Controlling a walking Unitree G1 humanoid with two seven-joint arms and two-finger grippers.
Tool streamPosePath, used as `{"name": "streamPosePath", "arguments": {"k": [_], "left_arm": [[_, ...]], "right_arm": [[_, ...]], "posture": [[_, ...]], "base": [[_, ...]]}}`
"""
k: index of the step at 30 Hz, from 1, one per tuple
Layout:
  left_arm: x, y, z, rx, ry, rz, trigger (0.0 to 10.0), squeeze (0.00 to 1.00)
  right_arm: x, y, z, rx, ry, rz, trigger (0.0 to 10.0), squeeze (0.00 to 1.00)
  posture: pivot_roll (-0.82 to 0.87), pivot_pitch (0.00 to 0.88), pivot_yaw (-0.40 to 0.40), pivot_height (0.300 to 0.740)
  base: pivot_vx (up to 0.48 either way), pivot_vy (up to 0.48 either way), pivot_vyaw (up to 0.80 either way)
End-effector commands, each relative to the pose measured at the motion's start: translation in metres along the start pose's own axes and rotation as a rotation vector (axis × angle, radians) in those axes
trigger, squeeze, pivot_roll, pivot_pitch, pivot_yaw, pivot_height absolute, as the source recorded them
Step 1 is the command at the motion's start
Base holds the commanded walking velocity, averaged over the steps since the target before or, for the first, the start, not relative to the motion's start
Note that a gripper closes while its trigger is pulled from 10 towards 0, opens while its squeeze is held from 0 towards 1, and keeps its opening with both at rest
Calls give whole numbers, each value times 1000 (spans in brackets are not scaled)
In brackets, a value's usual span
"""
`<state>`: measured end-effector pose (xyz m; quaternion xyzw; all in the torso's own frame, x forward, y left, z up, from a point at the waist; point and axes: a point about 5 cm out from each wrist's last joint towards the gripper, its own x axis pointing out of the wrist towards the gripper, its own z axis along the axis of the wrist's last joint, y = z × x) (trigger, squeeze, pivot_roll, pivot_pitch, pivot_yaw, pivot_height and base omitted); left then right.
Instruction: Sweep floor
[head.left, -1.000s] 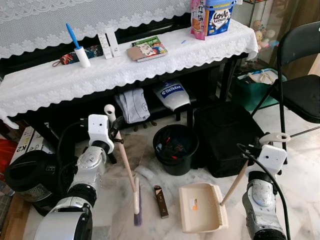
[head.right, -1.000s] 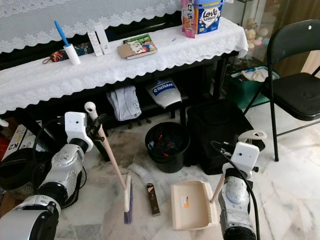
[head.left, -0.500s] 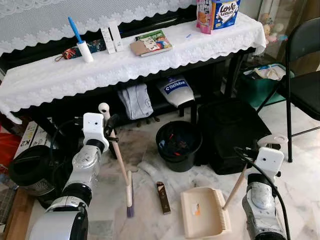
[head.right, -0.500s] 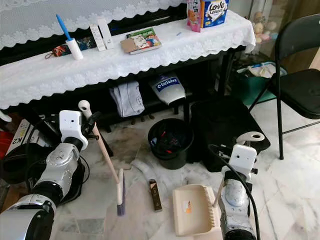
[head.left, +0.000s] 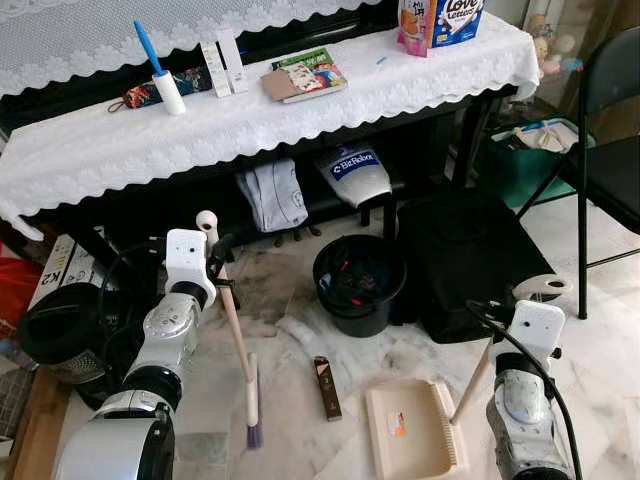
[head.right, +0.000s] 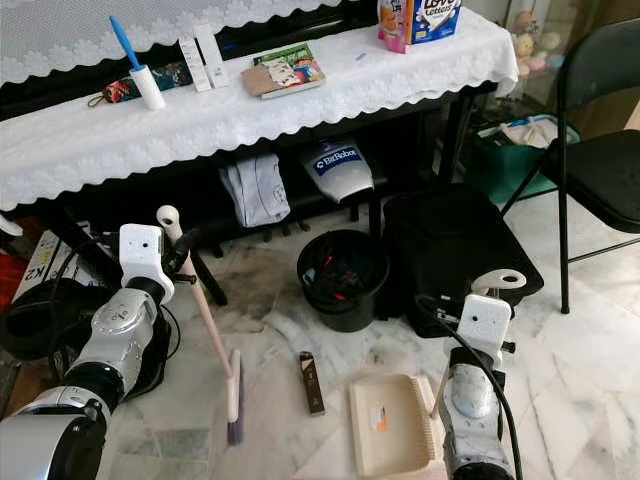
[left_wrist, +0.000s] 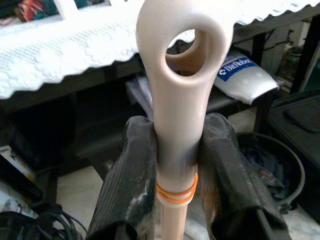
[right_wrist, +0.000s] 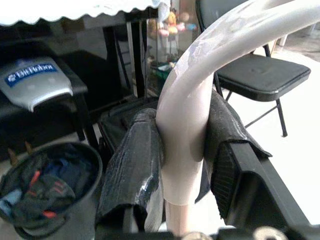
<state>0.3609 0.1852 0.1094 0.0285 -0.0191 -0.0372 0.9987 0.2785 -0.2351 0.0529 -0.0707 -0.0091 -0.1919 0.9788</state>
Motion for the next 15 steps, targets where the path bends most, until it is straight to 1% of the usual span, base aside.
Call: {"name": "streamPosePath", "arguments": {"k": [1,2,6,9,11,13,15], "left_arm": [[2,3,6,10,-24,4,10000,0],[-1,1,0,2,-2,1,10000,0],[-3,0,-4,-4,10,0,10000,0],[-6,-2,-13,-29,41,6,10000,0],[-7,-3,-15,-38,49,7,10000,0],[-7,-6,-17,-53,57,2,10000,0],[-6,-10,-17,-78,56,1,10000,0]], "right_arm": [[-2,2,0,0,-13,14,10000,0],[-5,1,-6,-7,6,15,10000,0],[-9,1,-10,-10,19,17,10000,0],[-13,1,-14,-24,32,20,10000,0],[-14,0,-15,-34,32,18,10000,0],[-15,-3,-15,-49,23,10,10000,0],[-12,-13,-10,-64,-3,-9,10000,0]], "posture": [[-183,83,169,740],[-178,85,167,740],[-176,91,163,740],[-182,98,158,740],[-183,99,157,740],[-192,106,153,740],[-195,113,148,740]], "base": [[0,0,0],[0,0,0],[0,0,0],[0,0,0],[0,0,0],[0,0,0],[0,0,0]]}}
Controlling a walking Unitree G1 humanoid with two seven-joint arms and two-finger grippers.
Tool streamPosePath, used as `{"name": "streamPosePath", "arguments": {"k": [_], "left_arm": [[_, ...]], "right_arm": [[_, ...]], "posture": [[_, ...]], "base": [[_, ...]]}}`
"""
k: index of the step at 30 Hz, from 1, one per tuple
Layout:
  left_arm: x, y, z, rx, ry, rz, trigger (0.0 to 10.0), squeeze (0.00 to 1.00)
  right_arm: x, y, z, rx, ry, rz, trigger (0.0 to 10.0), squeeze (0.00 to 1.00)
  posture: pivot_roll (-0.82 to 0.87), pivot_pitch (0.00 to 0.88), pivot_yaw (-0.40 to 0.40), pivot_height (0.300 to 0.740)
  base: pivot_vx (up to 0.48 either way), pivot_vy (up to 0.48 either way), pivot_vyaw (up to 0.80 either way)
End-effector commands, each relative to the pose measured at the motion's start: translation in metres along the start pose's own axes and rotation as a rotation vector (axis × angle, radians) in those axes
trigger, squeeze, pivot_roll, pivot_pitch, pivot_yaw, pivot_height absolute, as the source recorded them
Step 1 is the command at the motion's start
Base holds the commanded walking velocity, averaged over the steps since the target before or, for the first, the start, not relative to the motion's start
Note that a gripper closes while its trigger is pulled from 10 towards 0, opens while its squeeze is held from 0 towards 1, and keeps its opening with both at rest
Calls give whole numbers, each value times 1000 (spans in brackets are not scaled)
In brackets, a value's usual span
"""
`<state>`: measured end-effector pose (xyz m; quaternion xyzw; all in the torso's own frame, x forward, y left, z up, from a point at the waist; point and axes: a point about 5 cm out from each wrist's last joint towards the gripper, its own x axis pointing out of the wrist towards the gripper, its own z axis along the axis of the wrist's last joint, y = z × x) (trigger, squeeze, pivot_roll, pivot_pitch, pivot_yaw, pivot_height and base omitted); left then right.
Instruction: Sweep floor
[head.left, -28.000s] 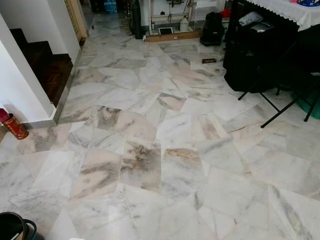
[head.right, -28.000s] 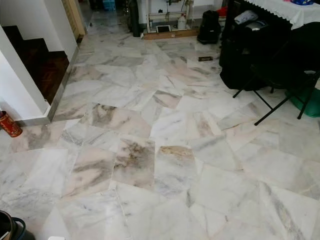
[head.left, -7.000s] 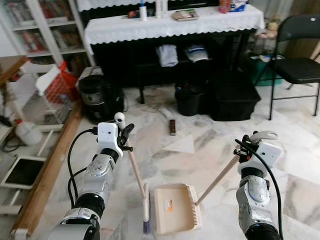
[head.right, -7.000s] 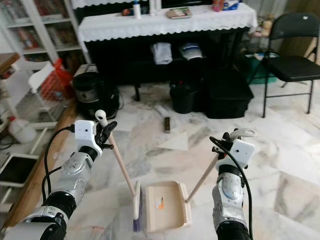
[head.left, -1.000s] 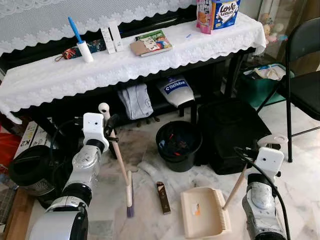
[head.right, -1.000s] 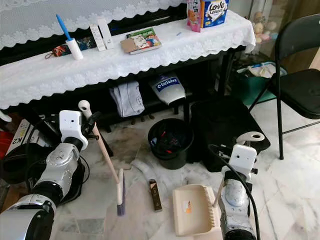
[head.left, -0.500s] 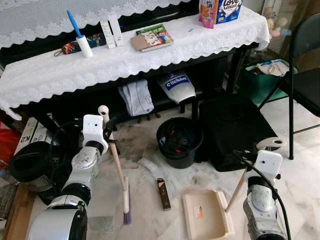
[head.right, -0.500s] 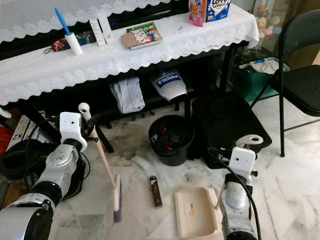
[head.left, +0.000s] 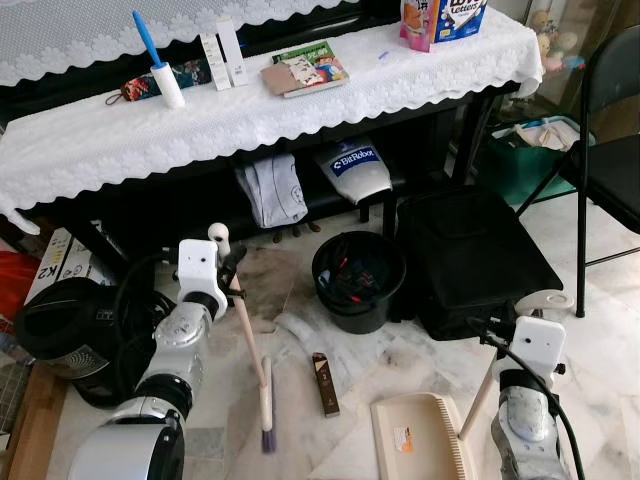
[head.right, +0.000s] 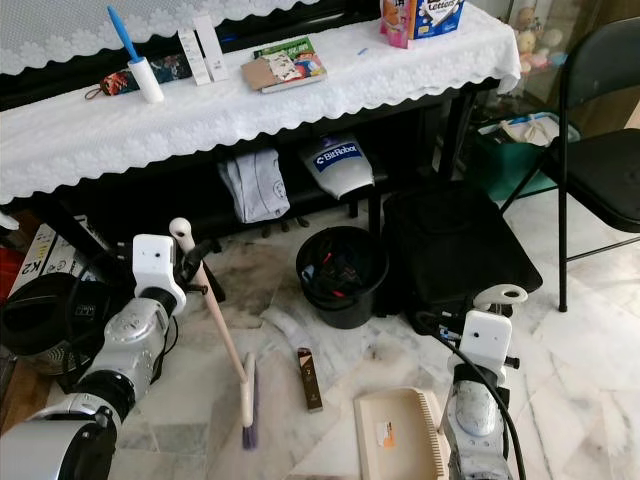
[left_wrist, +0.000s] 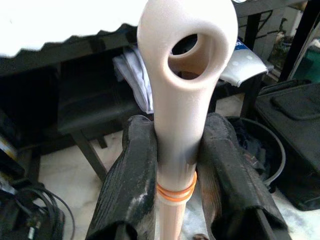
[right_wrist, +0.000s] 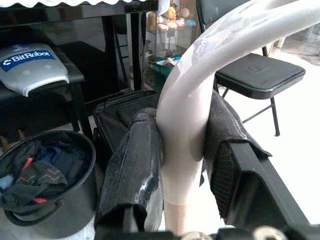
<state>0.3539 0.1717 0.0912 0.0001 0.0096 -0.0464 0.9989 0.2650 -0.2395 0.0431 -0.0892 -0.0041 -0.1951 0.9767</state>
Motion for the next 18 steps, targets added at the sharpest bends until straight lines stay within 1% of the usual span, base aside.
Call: {"name": "streamPosePath", "arguments": {"k": [1,4,5,6,7,11,18], "left_arm": [[0,5,1,-20,-1,19,10000,0],[1,4,3,-22,-7,20,10000,0],[2,5,4,-26,-13,25,10000,0],[2,5,4,-26,-13,25,10000,0],[2,7,5,-28,-19,34,10000,0],[0,11,5,-30,-24,49,10000,0],[-3,15,2,-28,-22,68,10000,0]], "right_arm": [[0,-7,1,-27,-12,-6,10000,0],[2,-11,5,-42,-36,-17,10000,0],[5,-16,11,-56,-65,-27,10000,0],[5,-16,11,-56,-65,-27,10000,0],[9,-19,17,-74,-93,-28,10000,0],[14,-19,23,-118,-124,-13,10000,0],[21,-17,31,-160,-159,14,10000,0]], "posture": [[-195,114,146,740],[-195,115,144,740],[-193,119,138,740],[-193,119,138,740],[-191,119,133,740],[-186,121,127,740],[-181,123,122,740]], "base": [[0,0,0],[0,0,0],[0,0,0],[0,0,0],[0,0,0],[0,0,0],[0,0,0]]}}
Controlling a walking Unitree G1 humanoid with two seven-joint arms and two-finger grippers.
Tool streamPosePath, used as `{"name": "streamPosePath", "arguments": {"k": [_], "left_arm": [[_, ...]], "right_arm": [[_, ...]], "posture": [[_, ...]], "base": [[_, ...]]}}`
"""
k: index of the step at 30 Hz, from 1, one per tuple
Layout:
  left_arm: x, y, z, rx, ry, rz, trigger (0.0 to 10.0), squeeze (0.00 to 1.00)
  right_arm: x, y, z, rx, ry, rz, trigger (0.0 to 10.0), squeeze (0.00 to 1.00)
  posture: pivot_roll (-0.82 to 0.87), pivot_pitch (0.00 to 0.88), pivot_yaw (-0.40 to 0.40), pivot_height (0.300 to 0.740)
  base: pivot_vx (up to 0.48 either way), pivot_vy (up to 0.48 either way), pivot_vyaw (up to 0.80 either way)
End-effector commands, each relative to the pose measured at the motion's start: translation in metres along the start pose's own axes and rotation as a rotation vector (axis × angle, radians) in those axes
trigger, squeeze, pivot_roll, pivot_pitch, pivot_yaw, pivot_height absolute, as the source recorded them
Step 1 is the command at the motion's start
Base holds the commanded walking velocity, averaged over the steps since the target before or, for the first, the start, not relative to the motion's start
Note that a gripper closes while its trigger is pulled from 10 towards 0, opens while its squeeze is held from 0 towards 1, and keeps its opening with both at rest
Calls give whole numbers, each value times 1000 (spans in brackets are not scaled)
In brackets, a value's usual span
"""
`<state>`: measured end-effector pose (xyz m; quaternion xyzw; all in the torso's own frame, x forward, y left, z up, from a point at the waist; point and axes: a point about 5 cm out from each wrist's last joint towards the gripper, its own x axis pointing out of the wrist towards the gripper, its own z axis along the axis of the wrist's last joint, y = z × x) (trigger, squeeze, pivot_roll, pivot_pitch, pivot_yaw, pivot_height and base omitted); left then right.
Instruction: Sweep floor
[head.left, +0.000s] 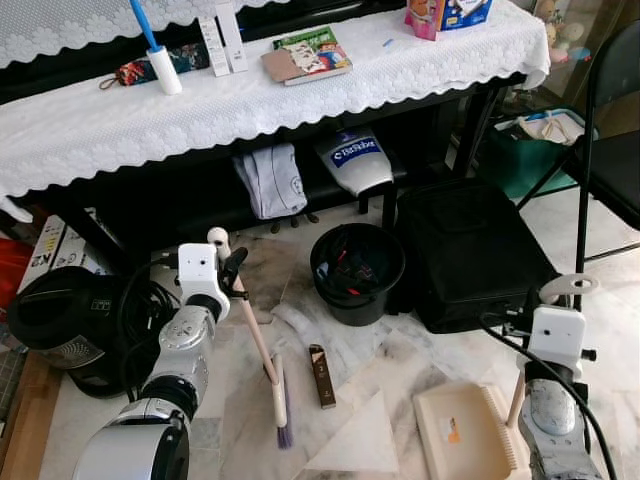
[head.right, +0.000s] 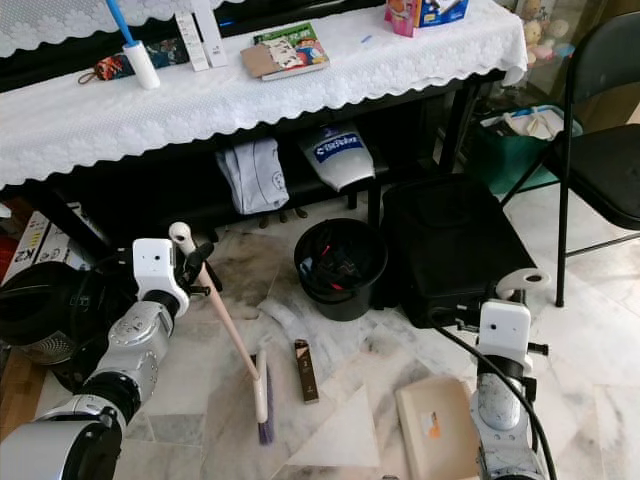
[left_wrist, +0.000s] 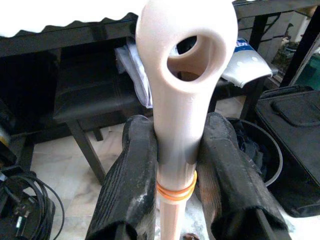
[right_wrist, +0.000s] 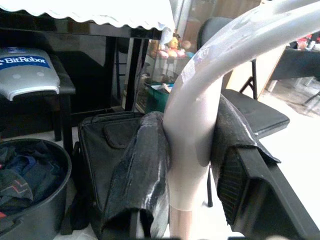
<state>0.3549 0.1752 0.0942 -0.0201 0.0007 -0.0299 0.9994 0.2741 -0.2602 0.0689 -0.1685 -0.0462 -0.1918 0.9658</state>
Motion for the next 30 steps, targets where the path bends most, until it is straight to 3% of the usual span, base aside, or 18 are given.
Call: {"name": "streamPosePath", "arguments": {"k": [1,21,30], "left_arm": [[-3,12,0,12,-4,37,10000,0],[-2,16,5,4,-31,54,10000,0],[-3,16,4,-4,-36,55,10000,0]], "right_arm": [[5,1,10,-24,-50,19,10000,0],[18,-7,36,103,-180,-36,10000,0],[10,-12,12,150,-60,-86,10000,0]], "posture": [[-182,123,121,740],[-173,120,118,740],[-160,119,114,740]], "base": [[0,0,0],[0,0,0],[0,0,0]]}}
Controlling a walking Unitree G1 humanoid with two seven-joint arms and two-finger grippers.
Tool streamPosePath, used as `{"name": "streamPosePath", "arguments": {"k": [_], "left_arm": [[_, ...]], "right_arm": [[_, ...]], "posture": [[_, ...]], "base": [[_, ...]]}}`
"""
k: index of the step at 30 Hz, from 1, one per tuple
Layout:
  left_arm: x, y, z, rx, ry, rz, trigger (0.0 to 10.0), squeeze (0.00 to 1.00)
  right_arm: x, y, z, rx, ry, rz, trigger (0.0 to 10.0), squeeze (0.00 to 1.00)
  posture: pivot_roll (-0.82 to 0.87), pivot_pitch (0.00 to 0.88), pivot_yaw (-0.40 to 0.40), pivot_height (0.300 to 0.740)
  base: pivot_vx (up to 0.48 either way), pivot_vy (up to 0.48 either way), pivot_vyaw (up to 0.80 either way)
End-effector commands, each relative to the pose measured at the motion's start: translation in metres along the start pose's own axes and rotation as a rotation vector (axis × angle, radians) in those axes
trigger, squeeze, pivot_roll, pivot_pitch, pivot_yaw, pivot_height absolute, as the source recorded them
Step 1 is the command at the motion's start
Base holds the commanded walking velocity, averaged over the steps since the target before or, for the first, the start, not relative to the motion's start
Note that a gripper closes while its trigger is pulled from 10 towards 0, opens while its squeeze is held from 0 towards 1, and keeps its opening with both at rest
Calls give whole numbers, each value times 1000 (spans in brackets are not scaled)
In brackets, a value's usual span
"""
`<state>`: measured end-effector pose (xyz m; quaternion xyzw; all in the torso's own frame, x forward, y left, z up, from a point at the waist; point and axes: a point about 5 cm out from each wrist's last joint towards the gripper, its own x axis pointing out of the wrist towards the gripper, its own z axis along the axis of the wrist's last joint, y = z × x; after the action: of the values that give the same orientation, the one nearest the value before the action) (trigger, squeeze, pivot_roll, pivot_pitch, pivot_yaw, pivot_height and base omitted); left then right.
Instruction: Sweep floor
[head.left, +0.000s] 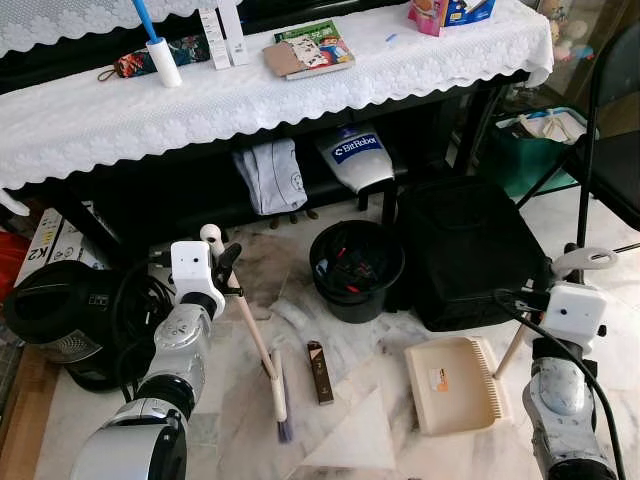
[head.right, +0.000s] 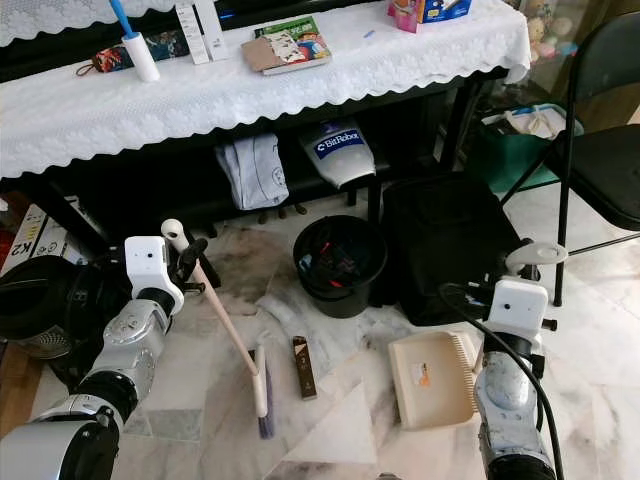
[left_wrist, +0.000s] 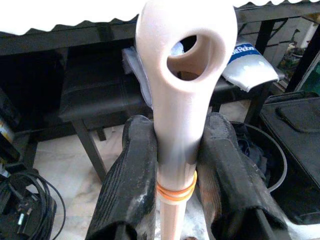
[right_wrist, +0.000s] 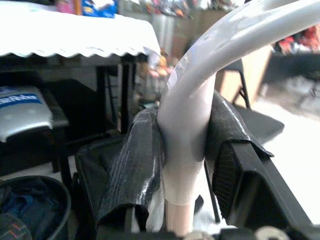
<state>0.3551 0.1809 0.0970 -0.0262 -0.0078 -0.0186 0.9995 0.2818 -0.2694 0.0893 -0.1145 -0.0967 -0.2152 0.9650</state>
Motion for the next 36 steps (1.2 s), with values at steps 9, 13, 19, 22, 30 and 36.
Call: {"name": "streamPosePath", "arguments": {"k": [9,13,19,22,30,36], "left_arm": [[-5,11,1,-2,-27,22,10000,0],[-6,11,-1,-4,-22,16,10000,0],[-6,10,-1,-8,-22,11,10000,0],[-6,10,-1,-10,-25,14,10000,0],[-7,11,-1,-11,-27,15,10000,0],[-7,12,-1,-12,-26,17,10000,0]], "right_arm": [[-25,0,-28,55,115,-16,10000,0],[-27,1,-31,61,130,-19,10000,0],[-25,-2,-31,52,122,-22,10000,0],[-17,-8,-24,19,83,-23,10000,0],[-8,-10,-17,-6,43,-11,10000,0],[-7,-7,-17,3,50,-2,10000,0]], "posture": [[-142,127,118,740],[-142,128,120,740],[-139,125,118,740],[-138,125,116,740],[-138,127,114,740],[-138,126,113,740]], "base": [[0,0,0],[0,0,0],[0,0,0],[0,0,0],[0,0,0],[0,0,0]]}}
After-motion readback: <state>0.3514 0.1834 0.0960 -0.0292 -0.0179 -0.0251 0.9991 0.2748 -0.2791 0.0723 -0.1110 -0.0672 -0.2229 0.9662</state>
